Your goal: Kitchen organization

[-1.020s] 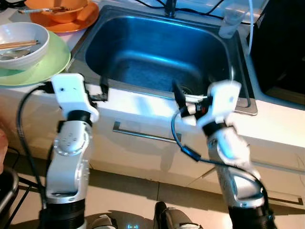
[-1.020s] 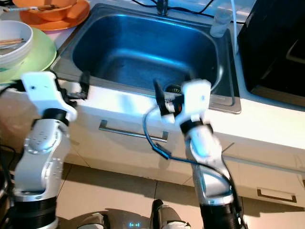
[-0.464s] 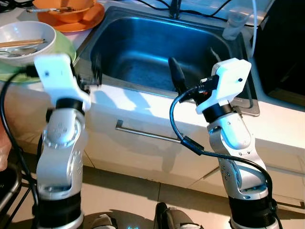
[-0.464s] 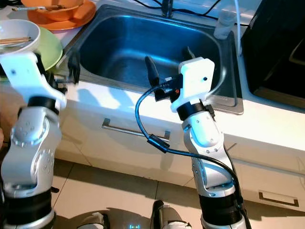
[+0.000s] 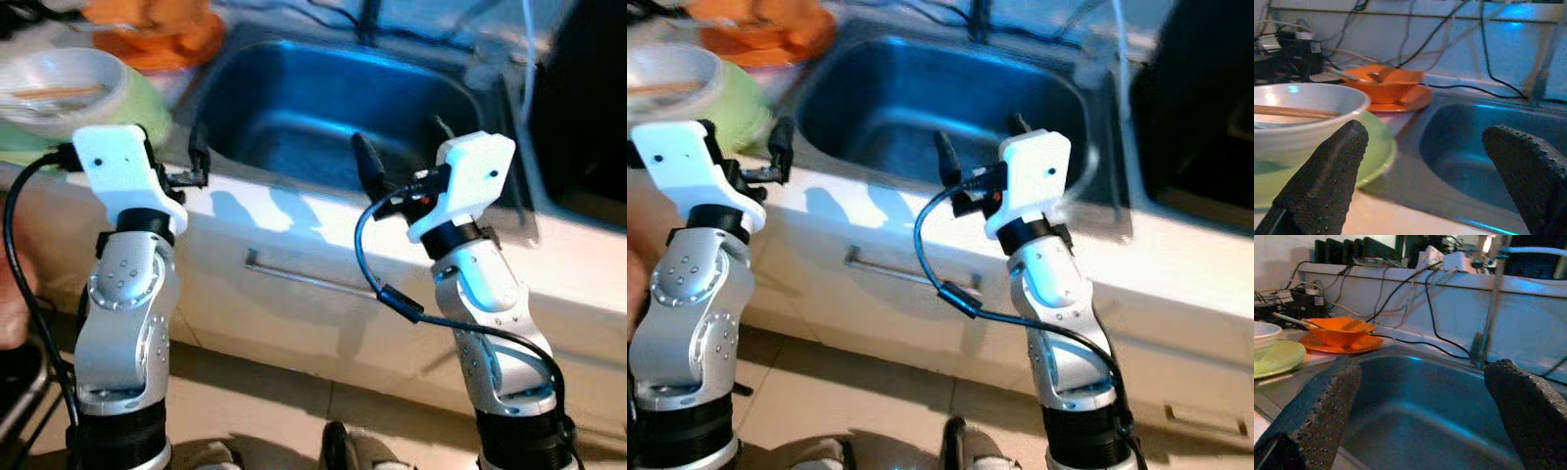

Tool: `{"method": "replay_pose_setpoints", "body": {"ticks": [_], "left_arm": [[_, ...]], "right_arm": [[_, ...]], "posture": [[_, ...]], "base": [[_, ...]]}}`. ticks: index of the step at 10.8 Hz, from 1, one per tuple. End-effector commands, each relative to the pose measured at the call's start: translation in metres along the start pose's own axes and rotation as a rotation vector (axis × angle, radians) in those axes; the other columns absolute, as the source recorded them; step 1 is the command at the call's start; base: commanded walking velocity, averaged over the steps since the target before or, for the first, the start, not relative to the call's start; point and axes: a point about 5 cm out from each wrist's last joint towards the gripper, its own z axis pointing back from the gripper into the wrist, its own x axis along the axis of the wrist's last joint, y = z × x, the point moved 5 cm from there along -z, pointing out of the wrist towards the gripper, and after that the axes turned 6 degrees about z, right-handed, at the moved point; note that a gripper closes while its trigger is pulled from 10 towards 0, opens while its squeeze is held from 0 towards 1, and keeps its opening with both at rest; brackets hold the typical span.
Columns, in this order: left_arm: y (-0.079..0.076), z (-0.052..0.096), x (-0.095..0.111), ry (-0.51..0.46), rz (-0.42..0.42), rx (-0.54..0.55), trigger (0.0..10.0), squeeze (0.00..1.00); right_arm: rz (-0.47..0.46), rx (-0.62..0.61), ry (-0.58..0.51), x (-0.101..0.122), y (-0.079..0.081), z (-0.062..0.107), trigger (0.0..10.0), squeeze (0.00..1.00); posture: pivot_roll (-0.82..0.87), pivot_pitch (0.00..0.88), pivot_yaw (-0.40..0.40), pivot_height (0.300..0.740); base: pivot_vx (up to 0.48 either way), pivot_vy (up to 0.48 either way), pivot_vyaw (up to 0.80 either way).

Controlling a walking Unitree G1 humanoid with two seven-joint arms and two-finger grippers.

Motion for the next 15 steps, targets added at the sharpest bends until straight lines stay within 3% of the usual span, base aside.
{"method": "replay_pose_setpoints", "body": {"ticks": [1, 4, 9, 15], "left_arm": [[-0.001, 0.001, -0.002, 0.013, -0.001, -0.005, 10.0, 0.0], [-0.003, 0.002, -0.003, 0.023, 0.002, -0.014, 10.0, 0.0], [-0.016, 0.003, -0.006, 0.037, 0.011, -0.072, 10.0, 0.0], [-0.018, 0.0, -0.006, 0.037, 0.004, -0.075, 10.0, 0.0]], "right_arm": [[-0.008, -0.003, 0.006, 0.0, -0.001, 0.002, 10.0, 0.0], [-0.008, 0.005, 0.005, 0.0, 0.003, 0.001, 10.0, 0.0], [-0.006, -0.009, 0.008, -0.001, 0.001, 0.0, 10.0, 0.0], [0.001, -0.016, 0.012, -0.002, 0.001, 0.0, 10.0, 0.0]], "posture": [[0.02, 0.18, -0.075, 0.74], [0.02, 0.185, -0.076, 0.74], [0.02, 0.188, -0.076, 0.74], [0.02, 0.188, -0.073, 0.74]], "base": [[0.36, 0.319, 0.0], [0.376, 0.296, 0.0], [0.0, 0.0, 0.0], [0.0, 0.0, 0.0]]}}
